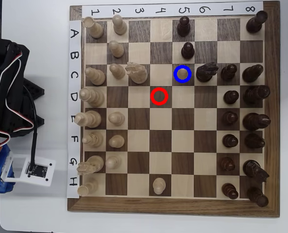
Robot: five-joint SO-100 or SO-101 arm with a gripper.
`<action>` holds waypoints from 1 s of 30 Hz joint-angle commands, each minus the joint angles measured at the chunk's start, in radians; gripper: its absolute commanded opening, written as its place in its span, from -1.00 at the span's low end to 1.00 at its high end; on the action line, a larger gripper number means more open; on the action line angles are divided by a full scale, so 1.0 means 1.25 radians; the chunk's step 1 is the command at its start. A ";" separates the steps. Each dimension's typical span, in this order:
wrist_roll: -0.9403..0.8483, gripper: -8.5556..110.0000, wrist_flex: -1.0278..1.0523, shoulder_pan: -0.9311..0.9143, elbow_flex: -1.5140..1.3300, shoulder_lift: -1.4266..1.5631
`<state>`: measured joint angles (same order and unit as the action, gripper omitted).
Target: Move the piece to destination
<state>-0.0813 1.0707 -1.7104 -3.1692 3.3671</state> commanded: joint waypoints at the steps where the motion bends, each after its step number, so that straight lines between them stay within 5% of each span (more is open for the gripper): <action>1: 0.021 -0.86 0.005 -0.018 0.033 0.047; 30: 0.050 -0.86 0.007 -0.018 0.033 0.047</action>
